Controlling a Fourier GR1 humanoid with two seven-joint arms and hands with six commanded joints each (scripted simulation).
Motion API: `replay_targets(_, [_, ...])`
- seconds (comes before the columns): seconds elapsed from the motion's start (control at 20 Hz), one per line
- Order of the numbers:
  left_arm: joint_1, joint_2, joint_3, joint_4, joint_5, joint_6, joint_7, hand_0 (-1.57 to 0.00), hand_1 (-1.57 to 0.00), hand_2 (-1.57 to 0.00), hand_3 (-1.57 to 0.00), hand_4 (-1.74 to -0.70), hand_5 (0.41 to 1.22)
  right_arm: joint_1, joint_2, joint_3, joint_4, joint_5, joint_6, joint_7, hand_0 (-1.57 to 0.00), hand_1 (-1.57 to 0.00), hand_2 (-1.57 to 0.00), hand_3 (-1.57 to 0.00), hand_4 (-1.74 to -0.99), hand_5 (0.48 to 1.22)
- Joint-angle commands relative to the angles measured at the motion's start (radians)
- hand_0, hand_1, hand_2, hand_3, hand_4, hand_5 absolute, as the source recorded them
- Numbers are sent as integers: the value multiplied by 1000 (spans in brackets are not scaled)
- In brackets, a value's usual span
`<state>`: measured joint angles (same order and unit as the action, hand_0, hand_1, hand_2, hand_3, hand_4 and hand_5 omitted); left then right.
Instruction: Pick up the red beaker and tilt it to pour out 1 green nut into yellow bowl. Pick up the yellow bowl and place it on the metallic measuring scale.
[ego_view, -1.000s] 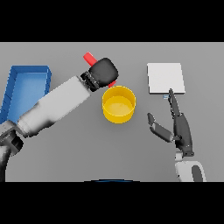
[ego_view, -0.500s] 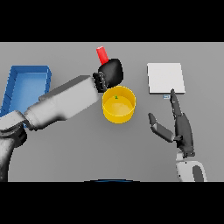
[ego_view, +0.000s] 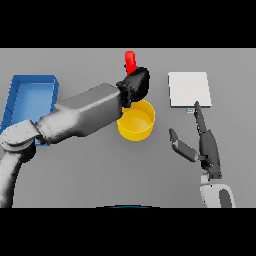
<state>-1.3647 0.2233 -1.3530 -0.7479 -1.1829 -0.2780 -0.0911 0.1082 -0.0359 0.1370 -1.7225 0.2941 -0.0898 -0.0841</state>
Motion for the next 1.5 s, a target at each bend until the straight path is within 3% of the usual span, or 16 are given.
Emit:
replay_targets(0.0, [-9,-2,-9,3,0,0,-4,-1571,-1571,-1571,-1571,-1720,1221,-5,-5,-9,8,-14,7,-6,1,1,1,1,-1154,635])
replay_targets(0.1, [-65,5,-19,16,6,1,-45,-1571,-1571,-1571,-1571,-1721,1221,17,-3,-5,-5,-22,15,-26,1,1,1,1,-1153,636])
replay_targets(0.3, [-192,45,1,95,31,38,-43,-1571,-1571,-1571,-1571,-1725,1221,3,-3,-5,8,-26,17,-46,1,1,1,1,-1154,654])
replay_targets(0.4, [-245,75,44,162,72,89,-47,-1571,-1571,-1571,-1179,-1731,1221,-2,2,5,9,-11,11,-49,1,1,1,1,-1160,660])
replay_targets(0.65, [-344,140,301,383,314,127,24,-1571,-1571,-1571,-1443,-1732,1221,-6,-1,4,8,-16,17,-36,1,1,1,1,-1152,652])
replay_targets(0.85, [-322,240,561,508,605,153,110,-1571,-1571,-1571,-1402,-1737,1221,-23,0,15,24,24,-6,-26,1,1,1,1,-1142,630])
replay_targets(1.0, [-270,311,690,577,774,211,149,-1571,-1571,-1571,-1458,-1739,1221,-37,7,-4,40,-55,35,-64,1,1,1,1,-1093,623])
replay_targets(1.1, [-203,357,749,601,871,261,167,-1571,-1571,-1571,-1499,-1740,1221,-49,5,-7,34,-70,43,-57,1,1,1,1,-1081,631])
replay_targets(1.2, [-122,381,794,610,960,317,186,-1571,-1571,-1571,-1525,-1740,1221,-46,-6,-10,41,-81,59,-52,1,1,1,1,-1106,642])
replay_targets(1.4, [0,411,860,589,1106,405,340,-1571,-1571,-1571,-1552,-1741,1221,-52,-3,-1,44,-84,70,-65,1,1,1,1,-1157,666])
replay_targets(1.45, [37,424,880,557,1145,425,350,-1571,-1571,-1571,-1556,-1741,1221,-55,-6,-2,48,-78,68,-60,1,1,1,1,-1165,672])
